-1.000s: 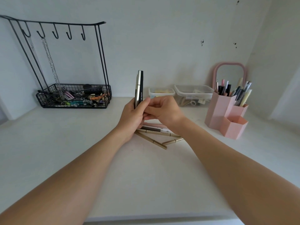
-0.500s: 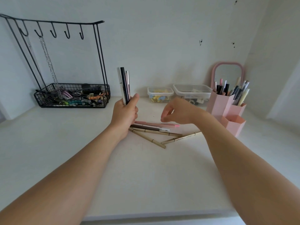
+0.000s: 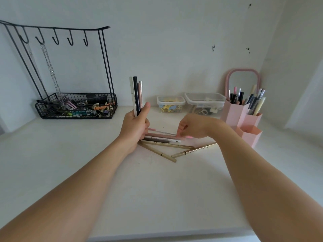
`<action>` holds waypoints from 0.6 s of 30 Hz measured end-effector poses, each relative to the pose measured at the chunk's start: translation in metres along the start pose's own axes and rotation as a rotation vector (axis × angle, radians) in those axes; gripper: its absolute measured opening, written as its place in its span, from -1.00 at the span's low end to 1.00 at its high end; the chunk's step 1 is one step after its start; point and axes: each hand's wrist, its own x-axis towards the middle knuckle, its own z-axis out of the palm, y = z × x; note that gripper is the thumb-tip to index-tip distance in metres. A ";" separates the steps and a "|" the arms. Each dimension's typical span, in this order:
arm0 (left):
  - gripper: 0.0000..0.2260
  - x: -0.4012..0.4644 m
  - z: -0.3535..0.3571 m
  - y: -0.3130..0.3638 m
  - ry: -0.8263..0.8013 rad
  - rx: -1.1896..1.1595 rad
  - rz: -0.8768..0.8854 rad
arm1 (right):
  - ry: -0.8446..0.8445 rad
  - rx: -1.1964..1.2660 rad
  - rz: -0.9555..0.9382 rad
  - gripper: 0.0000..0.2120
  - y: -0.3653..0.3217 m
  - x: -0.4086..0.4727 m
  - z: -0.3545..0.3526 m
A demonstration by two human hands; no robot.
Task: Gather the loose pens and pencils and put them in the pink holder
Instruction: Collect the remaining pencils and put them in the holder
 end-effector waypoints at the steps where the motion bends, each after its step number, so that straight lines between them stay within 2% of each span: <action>1: -0.59 -0.001 0.001 0.000 -0.009 -0.006 -0.004 | 0.034 0.063 -0.011 -0.72 -0.001 -0.002 -0.002; 3: -0.58 -0.002 0.002 0.001 -0.032 -0.030 -0.016 | 0.139 0.279 -0.046 -0.77 -0.004 -0.006 -0.006; 6: -0.59 -0.005 0.004 0.004 -0.083 -0.067 -0.026 | 0.267 0.764 -0.148 -0.88 -0.017 -0.009 -0.005; 8: -0.60 -0.007 0.005 0.005 -0.112 -0.073 -0.029 | 0.317 0.946 -0.204 -0.89 -0.028 -0.009 -0.003; 13: -0.58 -0.011 0.010 0.008 -0.127 -0.106 -0.025 | 0.405 1.116 -0.221 -0.84 -0.045 -0.006 0.004; 16: -0.47 -0.011 0.011 0.006 -0.150 -0.095 -0.001 | 0.388 1.193 -0.238 -0.82 -0.050 -0.006 0.011; 18: -0.50 -0.010 0.010 0.005 -0.167 -0.074 0.013 | 0.389 1.169 -0.243 -0.84 -0.053 -0.006 0.014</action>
